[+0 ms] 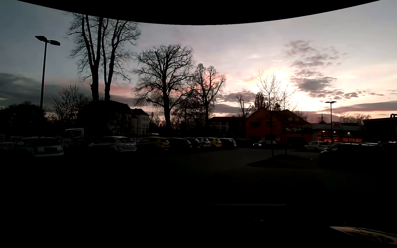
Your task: Follow the waypoints while adhering to traffic rules and regulations
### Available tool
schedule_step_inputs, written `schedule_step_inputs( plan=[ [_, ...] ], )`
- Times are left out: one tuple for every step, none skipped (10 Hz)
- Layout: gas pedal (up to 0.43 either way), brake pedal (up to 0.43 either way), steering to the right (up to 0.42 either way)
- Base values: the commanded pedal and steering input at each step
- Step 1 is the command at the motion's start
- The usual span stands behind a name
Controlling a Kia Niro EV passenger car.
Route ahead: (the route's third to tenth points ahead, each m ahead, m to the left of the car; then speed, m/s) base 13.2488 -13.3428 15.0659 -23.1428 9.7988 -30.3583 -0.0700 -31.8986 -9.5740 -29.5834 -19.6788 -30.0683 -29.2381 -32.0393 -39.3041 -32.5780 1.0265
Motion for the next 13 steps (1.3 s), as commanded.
schedule_step_inputs(
  plan=[
    [0.000,0.085,0.057],
    [0.000,0.085,0.055],
    [0.000,0.091,0.054],
    [0.000,0.091,0.054],
    [0.000,0.091,0.053],
    [0.000,0.091,0.053],
    [0.000,0.091,0.054],
    [0.000,0.091,0.053],
    [0.000,0.091,0.054],
    [0.000,0.085,0.054],
    [0.000,0.037,0.056],
    [0.000,0.024,0.058],
    [0.000,0.000,0.061]
  ],
)
